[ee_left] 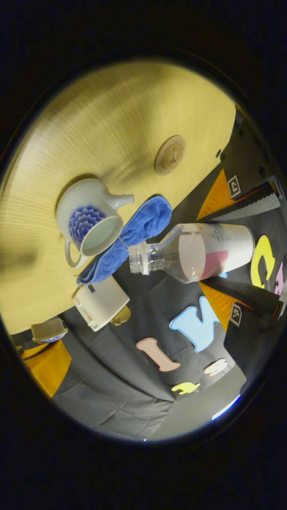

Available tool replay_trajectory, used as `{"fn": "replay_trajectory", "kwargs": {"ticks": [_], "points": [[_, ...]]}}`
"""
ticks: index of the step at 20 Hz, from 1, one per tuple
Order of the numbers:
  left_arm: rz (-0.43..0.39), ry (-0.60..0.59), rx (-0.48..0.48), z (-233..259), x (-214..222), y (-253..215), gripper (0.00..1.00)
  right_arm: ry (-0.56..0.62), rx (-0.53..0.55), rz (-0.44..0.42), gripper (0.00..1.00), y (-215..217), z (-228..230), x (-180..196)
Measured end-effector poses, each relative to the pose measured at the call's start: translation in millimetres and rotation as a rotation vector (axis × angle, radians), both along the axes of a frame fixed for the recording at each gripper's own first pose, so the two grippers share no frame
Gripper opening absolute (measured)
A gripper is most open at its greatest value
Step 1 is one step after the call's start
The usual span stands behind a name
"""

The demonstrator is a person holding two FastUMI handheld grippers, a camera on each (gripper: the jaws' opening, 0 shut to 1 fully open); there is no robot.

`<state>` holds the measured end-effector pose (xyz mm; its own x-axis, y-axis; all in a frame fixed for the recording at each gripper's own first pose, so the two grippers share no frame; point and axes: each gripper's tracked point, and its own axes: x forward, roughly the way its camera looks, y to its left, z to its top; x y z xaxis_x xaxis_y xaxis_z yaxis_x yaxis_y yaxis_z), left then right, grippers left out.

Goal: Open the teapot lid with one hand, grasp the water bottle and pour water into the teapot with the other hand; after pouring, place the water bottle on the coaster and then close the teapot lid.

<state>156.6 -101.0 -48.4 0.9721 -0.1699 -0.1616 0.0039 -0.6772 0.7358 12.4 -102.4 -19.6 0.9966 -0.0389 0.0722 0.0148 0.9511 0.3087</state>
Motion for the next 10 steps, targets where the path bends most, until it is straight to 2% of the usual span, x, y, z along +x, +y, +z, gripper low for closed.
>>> {"fn": "replay_trajectory", "kwargs": {"ticks": [10], "points": [[-0.019,-0.007,0.045,-2.3,-1.3,-2.3,0.87,0.001,0.000,0.001,0.01,0.2,-0.3,-0.3]]}}
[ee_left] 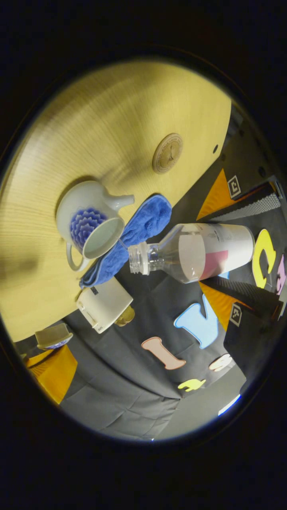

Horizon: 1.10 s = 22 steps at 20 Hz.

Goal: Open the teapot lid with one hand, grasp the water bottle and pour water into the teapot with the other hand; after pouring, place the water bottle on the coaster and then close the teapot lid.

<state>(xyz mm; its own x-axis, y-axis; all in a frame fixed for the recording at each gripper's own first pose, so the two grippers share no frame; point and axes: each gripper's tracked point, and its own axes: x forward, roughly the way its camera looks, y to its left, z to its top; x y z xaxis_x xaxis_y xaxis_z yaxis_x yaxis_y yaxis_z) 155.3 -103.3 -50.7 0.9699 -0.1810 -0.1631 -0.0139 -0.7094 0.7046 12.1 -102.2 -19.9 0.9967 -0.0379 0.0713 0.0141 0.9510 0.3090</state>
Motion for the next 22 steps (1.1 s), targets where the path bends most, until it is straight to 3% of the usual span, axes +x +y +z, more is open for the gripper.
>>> {"fn": "replay_trajectory", "kwargs": {"ticks": [22], "points": [[-0.066,-0.034,0.122,1,-7,-13,0.87,0.000,-0.001,0.000,0.01,0,0,0]]}}
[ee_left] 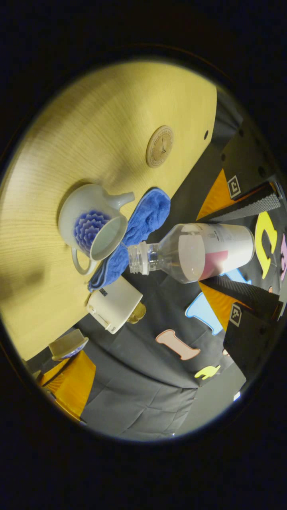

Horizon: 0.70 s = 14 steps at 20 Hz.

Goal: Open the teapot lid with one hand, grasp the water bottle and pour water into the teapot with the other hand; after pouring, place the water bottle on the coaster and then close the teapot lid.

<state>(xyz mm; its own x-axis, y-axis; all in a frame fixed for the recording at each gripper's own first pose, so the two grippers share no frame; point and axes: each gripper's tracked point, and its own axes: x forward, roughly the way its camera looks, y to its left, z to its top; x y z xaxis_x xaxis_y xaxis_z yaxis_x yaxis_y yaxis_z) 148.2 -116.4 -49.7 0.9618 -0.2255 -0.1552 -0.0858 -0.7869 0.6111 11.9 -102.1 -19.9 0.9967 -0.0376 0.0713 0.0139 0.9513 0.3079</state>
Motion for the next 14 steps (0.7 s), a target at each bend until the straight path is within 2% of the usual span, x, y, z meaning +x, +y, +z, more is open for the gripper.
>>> {"fn": "replay_trajectory", "kwargs": {"ticks": [10,14], "points": [[-0.013,-0.006,0.017,4.5,-2.9,5.8,0.87,0.013,0.000,0.014,0.01,4.2,-3.6,1.7],[-0.022,0.050,-0.114,6.2,3.9,-2.5,0.88,0.009,-0.001,0.009,0.01,2.6,-2.8,1.3]]}}
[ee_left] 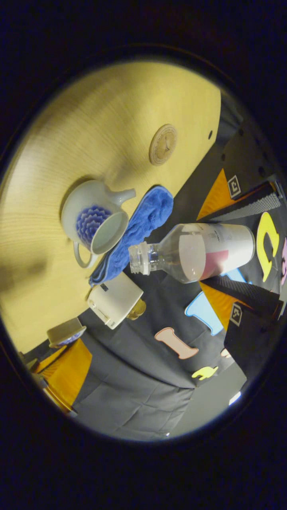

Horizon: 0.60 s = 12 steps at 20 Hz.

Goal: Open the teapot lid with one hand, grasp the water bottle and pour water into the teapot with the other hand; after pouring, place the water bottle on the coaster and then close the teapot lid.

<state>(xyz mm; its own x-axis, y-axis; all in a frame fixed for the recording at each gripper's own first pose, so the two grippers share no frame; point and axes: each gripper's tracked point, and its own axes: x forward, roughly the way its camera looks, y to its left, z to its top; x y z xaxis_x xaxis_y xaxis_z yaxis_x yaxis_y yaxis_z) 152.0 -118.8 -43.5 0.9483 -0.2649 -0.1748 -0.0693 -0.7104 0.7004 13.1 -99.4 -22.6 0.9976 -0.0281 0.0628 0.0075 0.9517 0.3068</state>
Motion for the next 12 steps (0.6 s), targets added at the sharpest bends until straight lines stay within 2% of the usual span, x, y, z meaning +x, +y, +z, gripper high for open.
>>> {"fn": "replay_trajectory", "kwargs": {"ticks": [6,12], "points": [[0.020,0.067,-0.239,-1,9,11,0.88,-0.018,-0.017,0.001,0.01,2,5,-1],[0.103,0.139,-0.523,-12,29,25,0.88,-0.022,-0.044,-0.010,0.01,-1,7,0]]}}
